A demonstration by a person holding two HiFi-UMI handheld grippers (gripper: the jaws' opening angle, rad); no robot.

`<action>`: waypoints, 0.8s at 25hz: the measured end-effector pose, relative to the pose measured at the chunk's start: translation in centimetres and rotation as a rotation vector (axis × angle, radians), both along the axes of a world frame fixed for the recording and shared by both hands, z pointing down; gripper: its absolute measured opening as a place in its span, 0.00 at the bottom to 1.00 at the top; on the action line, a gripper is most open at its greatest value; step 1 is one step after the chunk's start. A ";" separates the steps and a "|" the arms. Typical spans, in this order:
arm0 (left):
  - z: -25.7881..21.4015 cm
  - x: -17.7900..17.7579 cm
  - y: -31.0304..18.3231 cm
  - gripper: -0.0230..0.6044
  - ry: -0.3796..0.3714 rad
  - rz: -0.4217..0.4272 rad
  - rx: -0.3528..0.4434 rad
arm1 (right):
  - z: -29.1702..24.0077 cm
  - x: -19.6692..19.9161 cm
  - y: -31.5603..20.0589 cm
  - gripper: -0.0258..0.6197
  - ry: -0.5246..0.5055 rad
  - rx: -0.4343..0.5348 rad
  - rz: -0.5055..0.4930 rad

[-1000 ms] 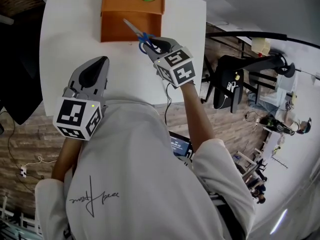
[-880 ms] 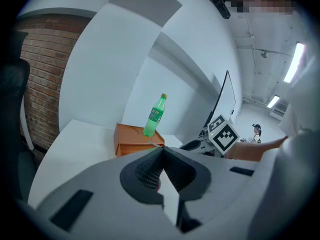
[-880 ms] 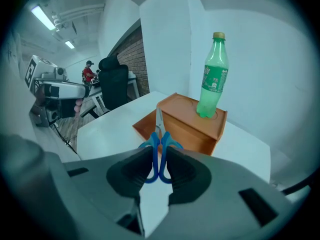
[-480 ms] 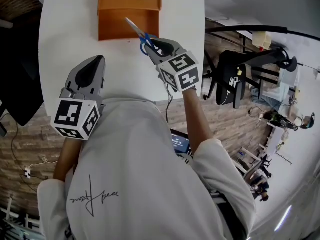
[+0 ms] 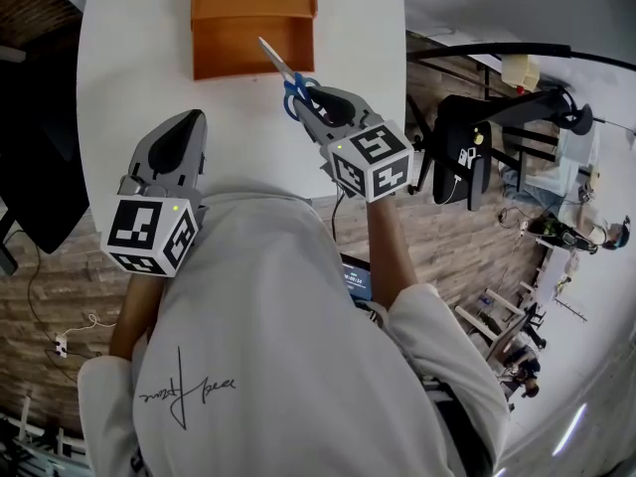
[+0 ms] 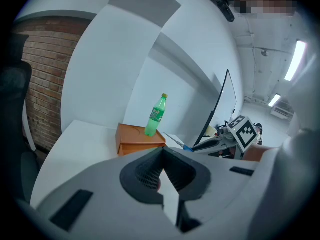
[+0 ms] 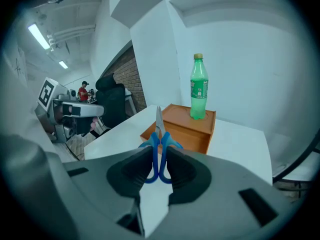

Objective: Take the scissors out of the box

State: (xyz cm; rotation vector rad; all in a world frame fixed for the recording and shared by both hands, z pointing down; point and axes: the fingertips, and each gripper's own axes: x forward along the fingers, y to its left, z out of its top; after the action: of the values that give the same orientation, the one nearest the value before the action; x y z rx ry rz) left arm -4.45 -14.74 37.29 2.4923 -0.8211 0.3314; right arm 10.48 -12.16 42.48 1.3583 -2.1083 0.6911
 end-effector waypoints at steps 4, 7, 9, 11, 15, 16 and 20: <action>-0.1 -0.1 0.1 0.05 0.000 -0.002 0.002 | -0.8 -0.1 0.9 0.19 -0.009 0.022 0.016; -0.2 0.0 0.1 0.05 -0.002 0.000 0.006 | -1.1 -0.1 1.6 0.19 -0.017 0.030 0.030; -0.3 0.0 0.1 0.05 -0.004 0.001 0.010 | -1.4 -0.2 1.9 0.19 -0.023 0.036 0.037; -0.4 0.0 0.0 0.05 -0.003 0.000 0.012 | -1.6 -0.3 2.3 0.19 -0.029 0.044 0.044; -0.5 -0.2 -0.1 0.05 0.000 -0.004 0.015 | -2.1 -0.5 2.7 0.19 -0.037 0.063 0.056; -0.6 -0.2 -0.1 0.05 0.001 -0.005 0.016 | -2.3 -0.5 2.9 0.19 -0.039 0.069 0.059; -0.8 0.0 0.1 0.05 0.001 -0.005 0.019 | -3.0 -0.6 3.3 0.19 -0.059 0.096 0.070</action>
State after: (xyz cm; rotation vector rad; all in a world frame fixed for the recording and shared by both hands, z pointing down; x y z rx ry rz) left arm -4.41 -14.63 36.51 2.5077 -0.8341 0.3216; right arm 9.88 -8.82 39.50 1.4871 -2.1741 0.6736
